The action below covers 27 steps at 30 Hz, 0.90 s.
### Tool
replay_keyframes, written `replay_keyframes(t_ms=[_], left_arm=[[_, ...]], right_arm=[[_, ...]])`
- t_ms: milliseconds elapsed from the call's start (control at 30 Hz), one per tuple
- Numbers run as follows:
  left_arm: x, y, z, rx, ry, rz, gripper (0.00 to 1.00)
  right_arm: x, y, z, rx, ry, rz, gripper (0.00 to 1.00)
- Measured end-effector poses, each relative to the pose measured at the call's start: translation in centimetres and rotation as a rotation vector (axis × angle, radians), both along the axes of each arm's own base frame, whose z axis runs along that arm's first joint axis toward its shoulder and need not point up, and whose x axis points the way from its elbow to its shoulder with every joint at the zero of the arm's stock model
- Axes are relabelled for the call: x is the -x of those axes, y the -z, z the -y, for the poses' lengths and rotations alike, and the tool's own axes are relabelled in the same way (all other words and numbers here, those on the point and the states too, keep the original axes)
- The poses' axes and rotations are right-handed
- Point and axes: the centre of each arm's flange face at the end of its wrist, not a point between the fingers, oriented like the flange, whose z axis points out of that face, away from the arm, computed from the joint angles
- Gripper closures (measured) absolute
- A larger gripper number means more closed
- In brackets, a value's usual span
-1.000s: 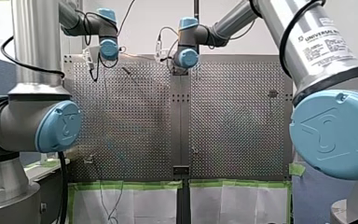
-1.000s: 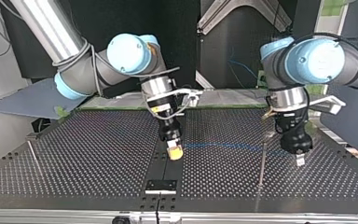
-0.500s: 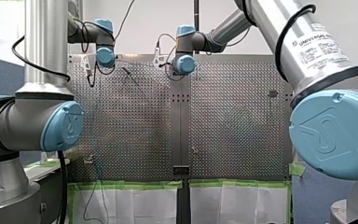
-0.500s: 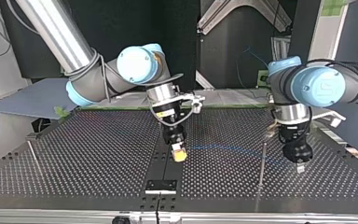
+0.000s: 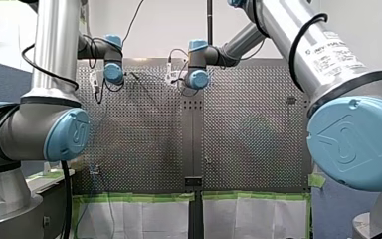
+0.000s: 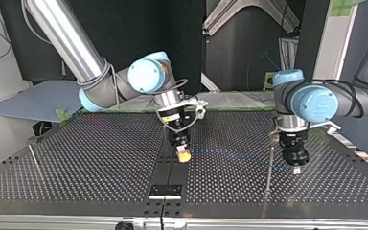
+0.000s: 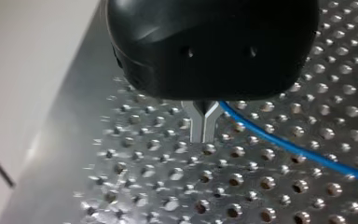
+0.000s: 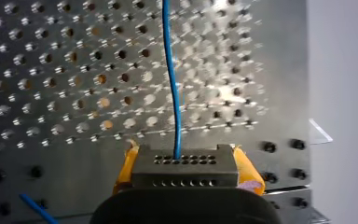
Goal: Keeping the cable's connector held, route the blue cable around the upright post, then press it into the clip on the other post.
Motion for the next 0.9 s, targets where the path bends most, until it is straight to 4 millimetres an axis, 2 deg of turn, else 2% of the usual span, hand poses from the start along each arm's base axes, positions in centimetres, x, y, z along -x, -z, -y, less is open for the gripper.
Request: replay_keyframes(t_ms=[200, 400, 567, 767, 900], left_arm=[[-0.6, 0.8, 0.0, 0.002, 0.017, -0.006, 1.0], [-1.6, 3.0, 0.1, 0.012, 0.038, -0.04, 1.0], [-1.9, 3.5, 0.3, 0.036, 0.057, -0.035, 1.0], [-2.6, 5.2, 1.2, 0.062, 0.093, -0.051, 1.0], [-2.8, 5.6, 1.5, 0.082, 0.104, -0.044, 1.0]], right_arm=[[-0.1, 2.2, 0.8, -0.022, 0.007, -0.021, 1.0], [-0.3, 4.4, 1.2, -0.046, 0.008, -0.049, 1.0], [-0.4, 5.2, 1.3, -0.054, 0.009, -0.059, 1.0], [-0.5, 7.9, 1.3, -0.09, 0.008, -0.1, 1.0], [-0.2, 9.9, 1.3, -0.115, 0.011, -0.127, 1.0]])
